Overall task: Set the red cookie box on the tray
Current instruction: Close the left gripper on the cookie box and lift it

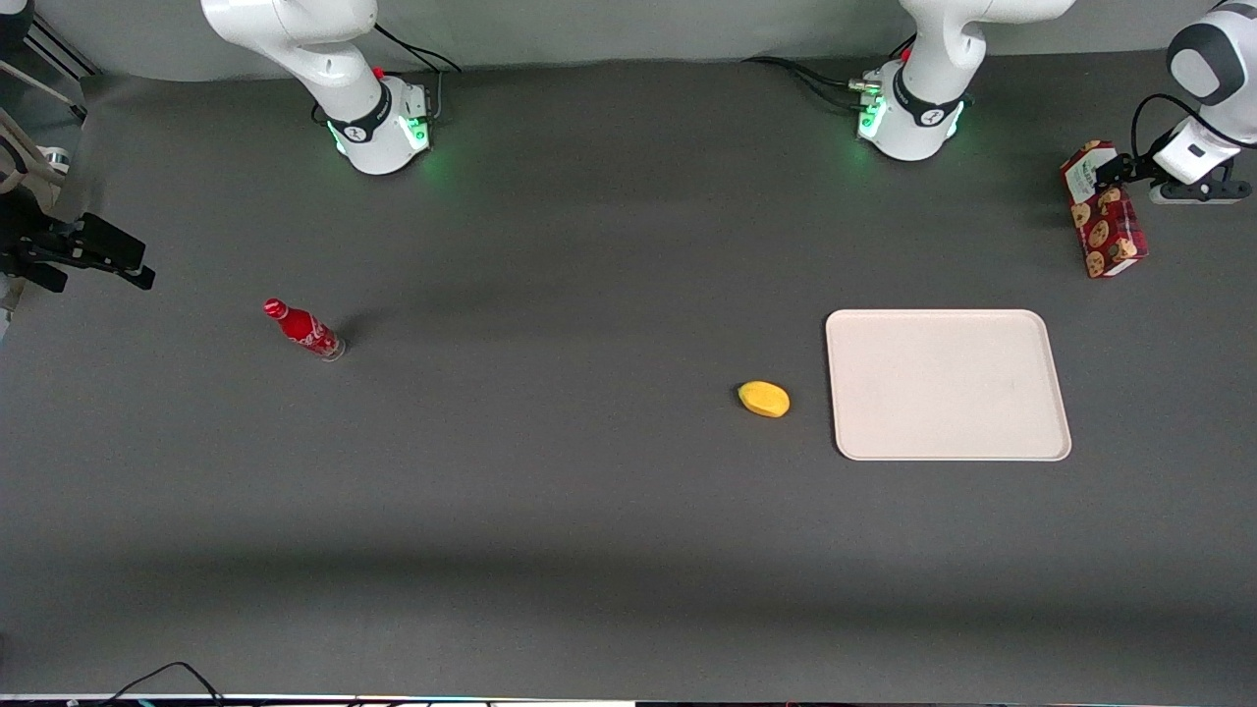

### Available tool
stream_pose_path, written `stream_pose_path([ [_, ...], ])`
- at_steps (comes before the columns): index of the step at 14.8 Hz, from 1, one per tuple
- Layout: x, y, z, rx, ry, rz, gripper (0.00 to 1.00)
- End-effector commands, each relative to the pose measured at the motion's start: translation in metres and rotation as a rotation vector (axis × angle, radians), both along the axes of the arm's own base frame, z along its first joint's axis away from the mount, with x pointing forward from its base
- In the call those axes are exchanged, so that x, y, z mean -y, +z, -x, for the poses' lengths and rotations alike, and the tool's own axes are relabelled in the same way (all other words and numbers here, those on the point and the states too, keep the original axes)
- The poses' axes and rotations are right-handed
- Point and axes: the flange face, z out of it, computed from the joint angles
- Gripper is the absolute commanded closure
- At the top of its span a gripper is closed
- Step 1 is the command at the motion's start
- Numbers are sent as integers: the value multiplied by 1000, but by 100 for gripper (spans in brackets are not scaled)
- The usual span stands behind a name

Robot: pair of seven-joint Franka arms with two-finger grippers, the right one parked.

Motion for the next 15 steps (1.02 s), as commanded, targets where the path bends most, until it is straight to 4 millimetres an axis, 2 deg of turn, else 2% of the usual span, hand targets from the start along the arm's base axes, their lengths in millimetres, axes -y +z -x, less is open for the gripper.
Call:
stream_pose_path([
  [1, 5, -12, 6, 11, -19, -24, 0],
  [2, 7, -15, 8, 6, -18, -24, 5],
  [3, 7, -15, 9, 5, -15, -22, 23],
  [4, 7, -15, 9, 6, -14, -21, 44],
  [5, 7, -15, 9, 7, -10, -20, 69],
  [6, 6, -15, 8, 9, -4, -20, 100],
  [11, 2, -10, 2, 5, -15, -29, 100],
  [15, -9, 8, -19, 9, -44, -58, 100],
])
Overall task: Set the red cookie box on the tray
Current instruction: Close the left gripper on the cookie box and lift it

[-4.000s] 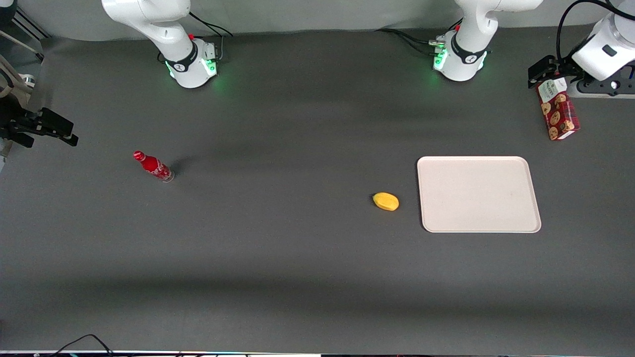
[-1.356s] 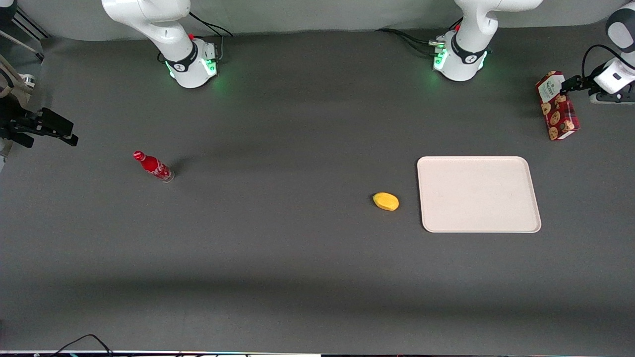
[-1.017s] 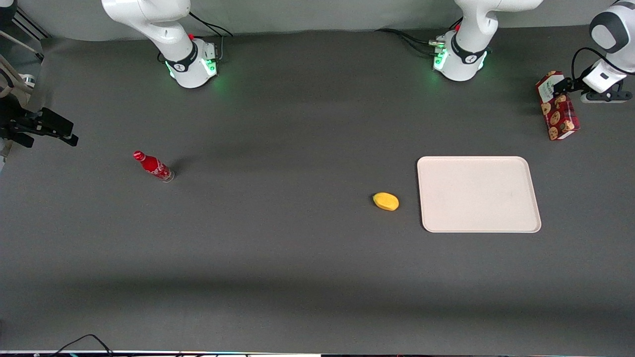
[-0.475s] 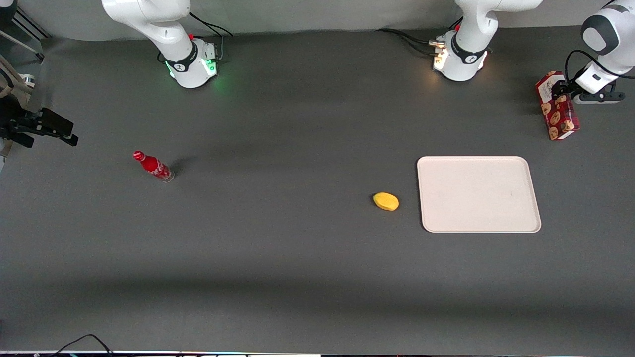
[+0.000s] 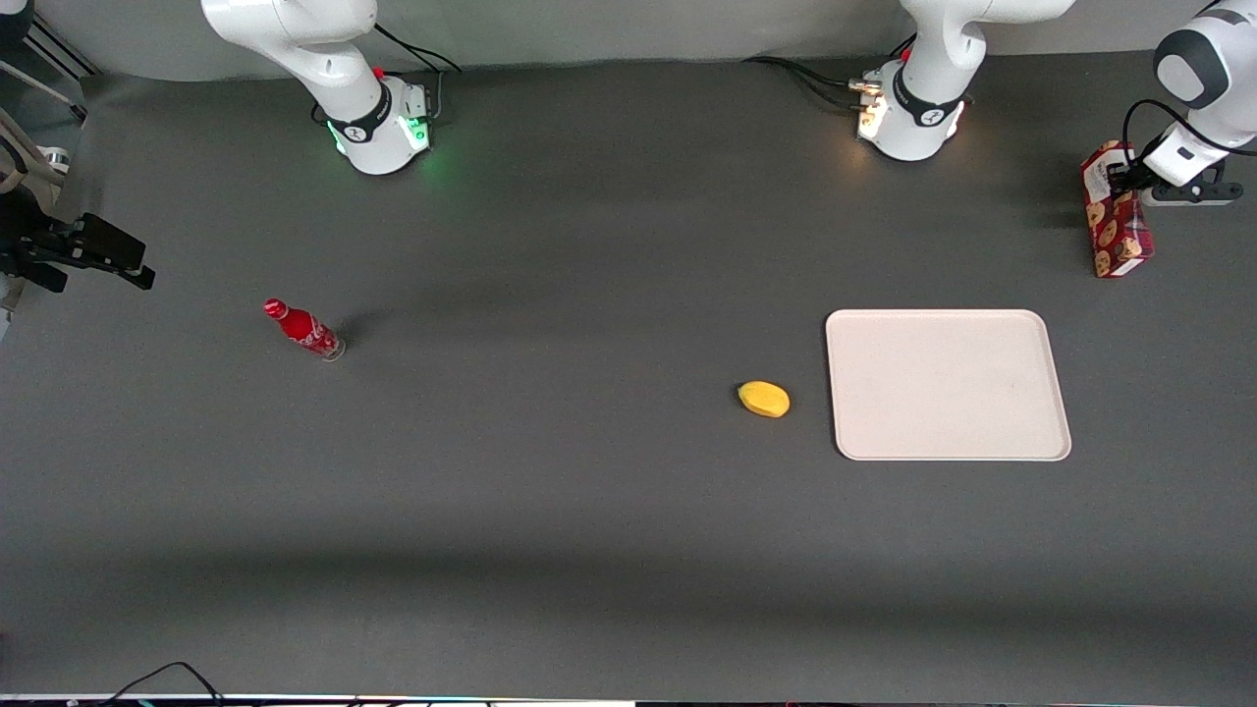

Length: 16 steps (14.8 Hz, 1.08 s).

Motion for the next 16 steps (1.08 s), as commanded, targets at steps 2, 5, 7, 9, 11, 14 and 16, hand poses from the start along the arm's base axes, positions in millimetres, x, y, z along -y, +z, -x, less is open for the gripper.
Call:
stream_pose_path([
  [2, -12, 35, -47, -30, -34, -16, 100],
  [5, -9, 75, -95, -50, -41, -4, 100],
  [7, -7, 107, -123, -72, -34, 12, 100],
  [9, -2, 142, -150, -105, -33, 27, 100],
  [11, 2, 181, -173, -106, -46, 13, 100],
  [14, 11, 242, -202, -102, -49, 0, 100],
  [16, 27, 279, -226, -110, -48, 13, 100],
])
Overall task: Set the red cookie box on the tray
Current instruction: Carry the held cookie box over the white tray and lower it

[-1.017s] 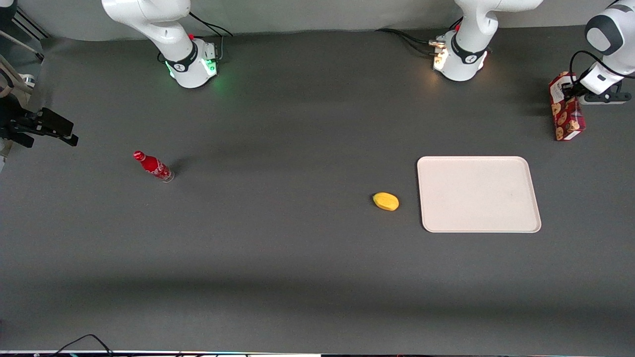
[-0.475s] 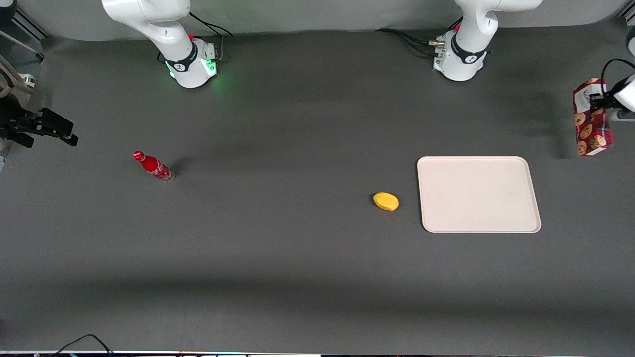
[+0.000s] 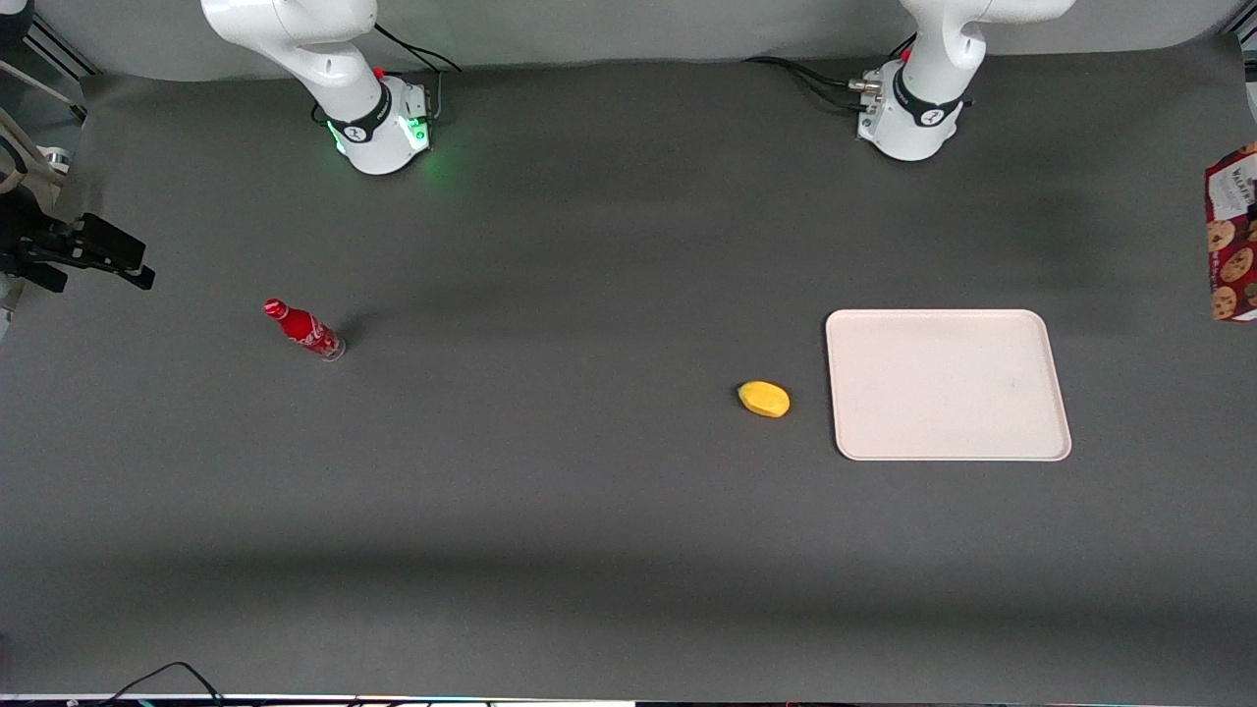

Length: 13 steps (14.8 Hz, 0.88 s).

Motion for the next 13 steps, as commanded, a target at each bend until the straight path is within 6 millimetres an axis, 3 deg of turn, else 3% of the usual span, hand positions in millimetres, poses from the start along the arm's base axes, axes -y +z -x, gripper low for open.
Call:
stream_pose_path([
  [1, 24, 69, -43, -13, 0, 10, 100],
  [3, 56, 97, -69, -21, 16, 3, 100],
  [5, 105, 120, -98, -36, 23, -20, 100],
  [8, 176, 134, -123, -52, 59, -23, 100],
  [10, 221, 124, -133, -63, 82, -15, 100],
  [11, 247, 106, -142, -89, 98, -26, 100],
  [13, 268, 66, -160, -133, 157, -48, 100],
])
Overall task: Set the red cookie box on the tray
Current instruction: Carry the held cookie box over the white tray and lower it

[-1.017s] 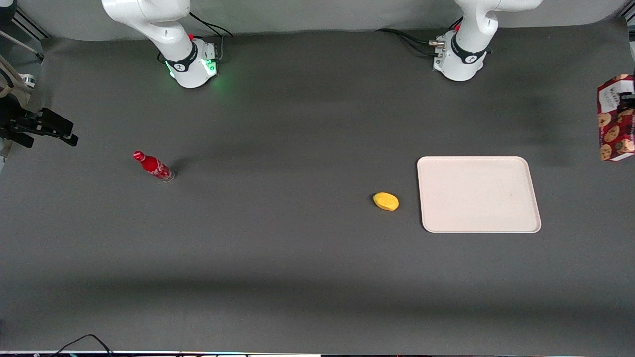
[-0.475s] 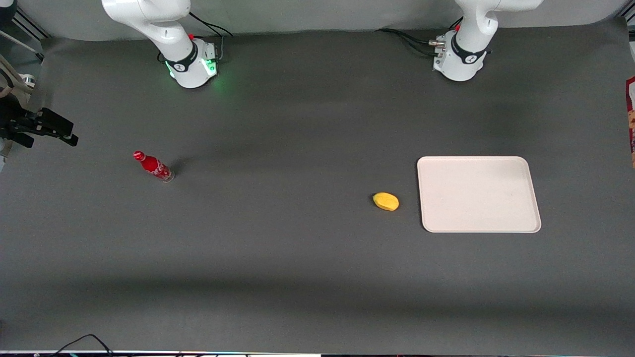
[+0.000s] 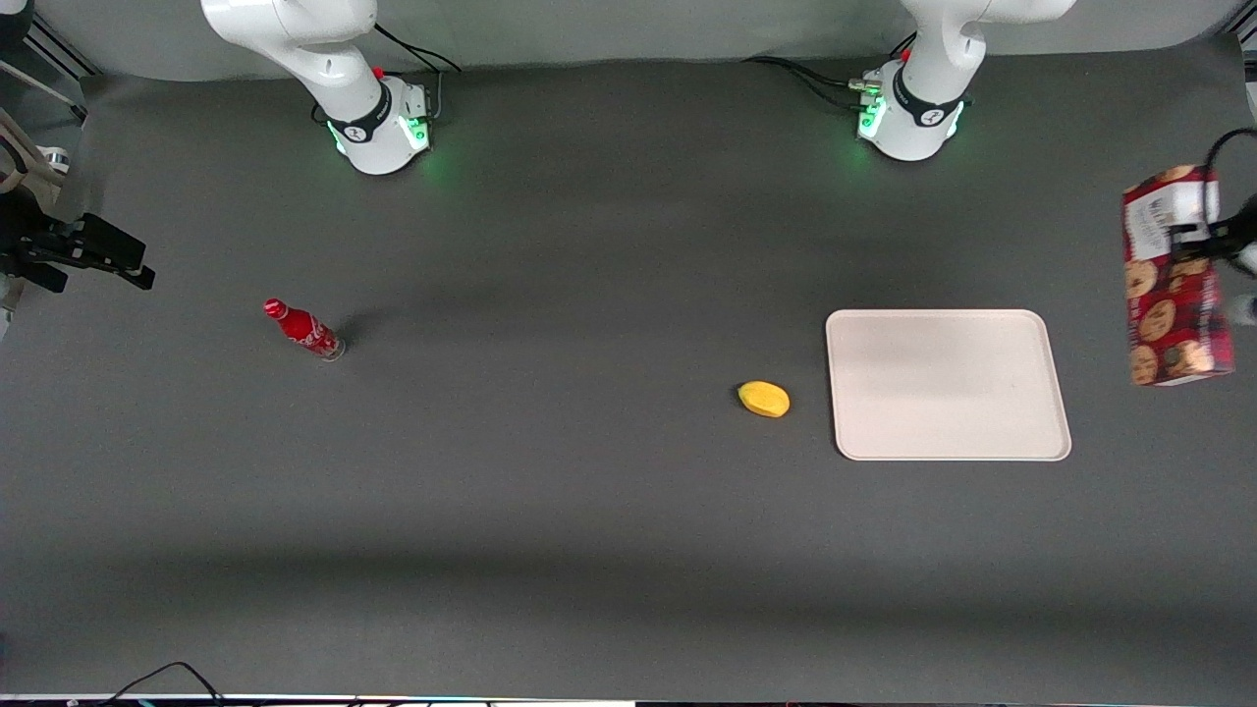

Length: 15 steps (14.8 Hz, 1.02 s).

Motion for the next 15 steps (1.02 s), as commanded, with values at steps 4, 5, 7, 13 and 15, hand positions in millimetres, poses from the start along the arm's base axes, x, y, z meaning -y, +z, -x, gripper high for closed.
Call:
stream_pose_path([
  [4, 8, -150, -59, -107, 133, -33, 100],
  [5, -8, -172, -60, -101, 154, -40, 100],
  [7, -28, -214, -46, -81, 174, -30, 100],
  [13, -43, -268, 6, -15, 106, 19, 100],
  [15, -43, -283, 9, 27, 90, 16, 100],
])
